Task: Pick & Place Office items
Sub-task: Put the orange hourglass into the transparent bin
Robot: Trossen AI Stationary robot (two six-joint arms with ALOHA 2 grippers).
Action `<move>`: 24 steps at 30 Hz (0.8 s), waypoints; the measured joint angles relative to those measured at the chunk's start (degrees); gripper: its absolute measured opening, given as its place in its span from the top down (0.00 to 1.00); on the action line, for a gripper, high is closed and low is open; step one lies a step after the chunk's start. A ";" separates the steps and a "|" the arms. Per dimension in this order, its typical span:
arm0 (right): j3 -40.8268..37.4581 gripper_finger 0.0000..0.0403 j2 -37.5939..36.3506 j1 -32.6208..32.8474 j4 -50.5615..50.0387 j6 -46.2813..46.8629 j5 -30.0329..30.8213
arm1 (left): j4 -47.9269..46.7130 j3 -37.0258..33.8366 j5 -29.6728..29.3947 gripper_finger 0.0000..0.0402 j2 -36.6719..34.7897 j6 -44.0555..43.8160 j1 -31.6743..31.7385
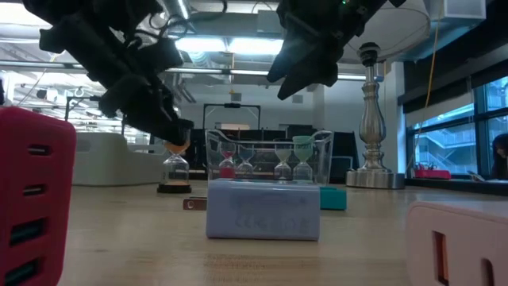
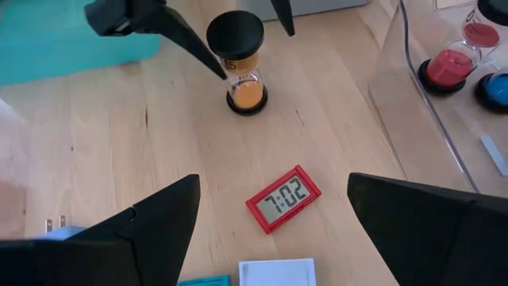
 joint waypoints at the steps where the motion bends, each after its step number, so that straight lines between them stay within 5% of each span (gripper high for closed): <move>1: 0.00 0.20 0.00 0.00 0.00 -0.06 0.01 | -1.12 0.00 0.50 0.21 0.00 -1.84 0.22; 17: 0.00 0.20 0.00 -0.24 0.07 -1.41 0.03 | 1.86 0.00 5.57 0.21 0.00 -10.67 0.51; 24: 0.00 0.19 0.00 -0.24 0.07 -1.39 0.03 | 1.72 0.00 5.72 0.31 -0.79 -13.49 0.51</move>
